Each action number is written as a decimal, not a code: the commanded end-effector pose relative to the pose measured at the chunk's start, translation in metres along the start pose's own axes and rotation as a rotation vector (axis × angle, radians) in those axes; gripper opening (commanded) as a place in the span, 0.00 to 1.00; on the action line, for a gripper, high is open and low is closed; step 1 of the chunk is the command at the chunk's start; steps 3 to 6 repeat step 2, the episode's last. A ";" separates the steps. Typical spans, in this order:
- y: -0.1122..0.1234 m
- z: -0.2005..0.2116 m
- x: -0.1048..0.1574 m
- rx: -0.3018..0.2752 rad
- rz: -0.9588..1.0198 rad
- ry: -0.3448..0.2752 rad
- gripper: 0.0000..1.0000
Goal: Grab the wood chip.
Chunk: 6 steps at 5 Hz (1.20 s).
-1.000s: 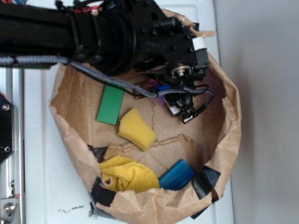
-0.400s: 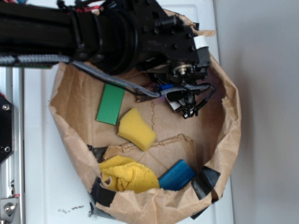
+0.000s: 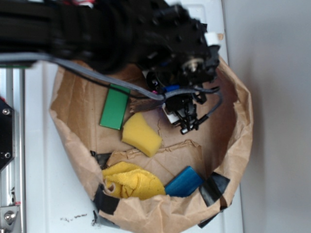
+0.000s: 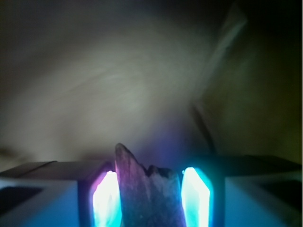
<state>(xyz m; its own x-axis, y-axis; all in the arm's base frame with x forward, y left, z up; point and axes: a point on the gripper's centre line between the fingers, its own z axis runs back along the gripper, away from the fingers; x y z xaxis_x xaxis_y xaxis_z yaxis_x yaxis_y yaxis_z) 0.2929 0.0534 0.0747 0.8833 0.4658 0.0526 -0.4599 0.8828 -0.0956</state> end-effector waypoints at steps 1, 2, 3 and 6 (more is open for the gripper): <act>0.008 0.092 0.000 0.043 -0.060 -0.068 0.00; 0.009 0.097 -0.005 0.048 -0.076 -0.134 0.00; 0.009 0.097 -0.005 0.048 -0.076 -0.134 0.00; 0.009 0.097 -0.005 0.048 -0.076 -0.134 0.00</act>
